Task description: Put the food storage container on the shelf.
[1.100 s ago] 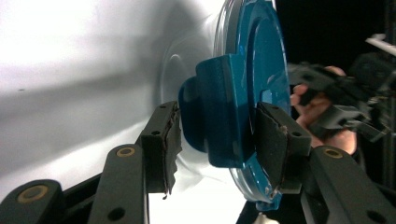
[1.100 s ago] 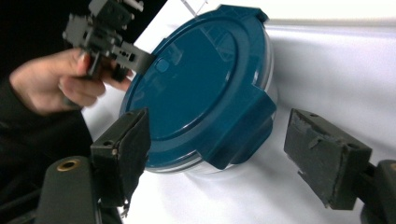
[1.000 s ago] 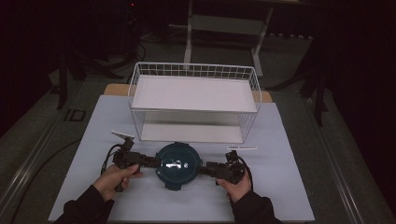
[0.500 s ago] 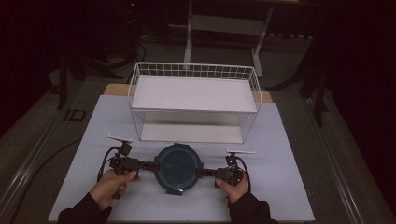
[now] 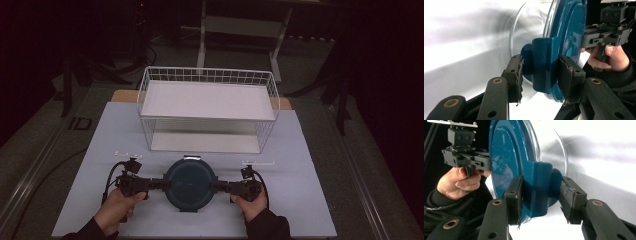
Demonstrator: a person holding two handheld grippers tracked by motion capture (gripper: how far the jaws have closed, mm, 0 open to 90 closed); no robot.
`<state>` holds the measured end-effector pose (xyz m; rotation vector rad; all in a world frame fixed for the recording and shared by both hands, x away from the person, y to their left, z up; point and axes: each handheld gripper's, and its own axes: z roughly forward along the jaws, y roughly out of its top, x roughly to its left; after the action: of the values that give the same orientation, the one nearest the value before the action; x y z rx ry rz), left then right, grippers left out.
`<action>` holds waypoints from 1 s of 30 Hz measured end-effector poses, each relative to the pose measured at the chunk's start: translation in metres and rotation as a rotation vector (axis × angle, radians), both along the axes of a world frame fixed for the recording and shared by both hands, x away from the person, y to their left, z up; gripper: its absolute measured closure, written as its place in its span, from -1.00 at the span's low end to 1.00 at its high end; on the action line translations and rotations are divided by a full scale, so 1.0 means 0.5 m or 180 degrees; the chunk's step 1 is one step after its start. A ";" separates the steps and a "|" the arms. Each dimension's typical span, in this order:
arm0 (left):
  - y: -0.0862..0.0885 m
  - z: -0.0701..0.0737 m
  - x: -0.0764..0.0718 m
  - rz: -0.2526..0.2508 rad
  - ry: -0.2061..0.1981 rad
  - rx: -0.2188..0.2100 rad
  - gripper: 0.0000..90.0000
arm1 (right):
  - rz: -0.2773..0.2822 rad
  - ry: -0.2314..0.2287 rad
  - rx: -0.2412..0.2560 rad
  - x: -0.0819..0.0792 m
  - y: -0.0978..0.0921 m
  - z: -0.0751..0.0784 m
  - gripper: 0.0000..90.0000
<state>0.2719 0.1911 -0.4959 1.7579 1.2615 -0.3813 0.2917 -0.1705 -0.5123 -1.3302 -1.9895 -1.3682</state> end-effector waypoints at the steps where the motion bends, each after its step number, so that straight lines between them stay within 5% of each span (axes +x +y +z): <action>1: -0.004 0.003 0.000 -0.0005 -0.0050 -0.0003 0.28 | 0.0003 -0.0045 -0.0027 0.000 -0.002 0.005 0.23; 11: -0.048 0.057 0.027 -0.0015 -0.0564 0.0015 0.28 | -0.0067 -0.0586 -0.0127 0.024 -0.042 0.072 0.23; 16: -0.065 0.069 0.044 -0.0025 -0.0705 0.0015 0.28 | -0.0117 -0.0743 -0.0171 0.038 -0.058 0.093 0.23; 30: -0.110 0.039 0.139 -0.0020 -0.0911 0.0029 0.27 | -0.0272 -0.0867 -0.0275 0.117 -0.097 0.074 0.22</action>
<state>0.3414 0.1363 -0.4766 1.7528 1.0544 -0.1209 0.3503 -0.2189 -0.4753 -1.3403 -2.2122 -1.5927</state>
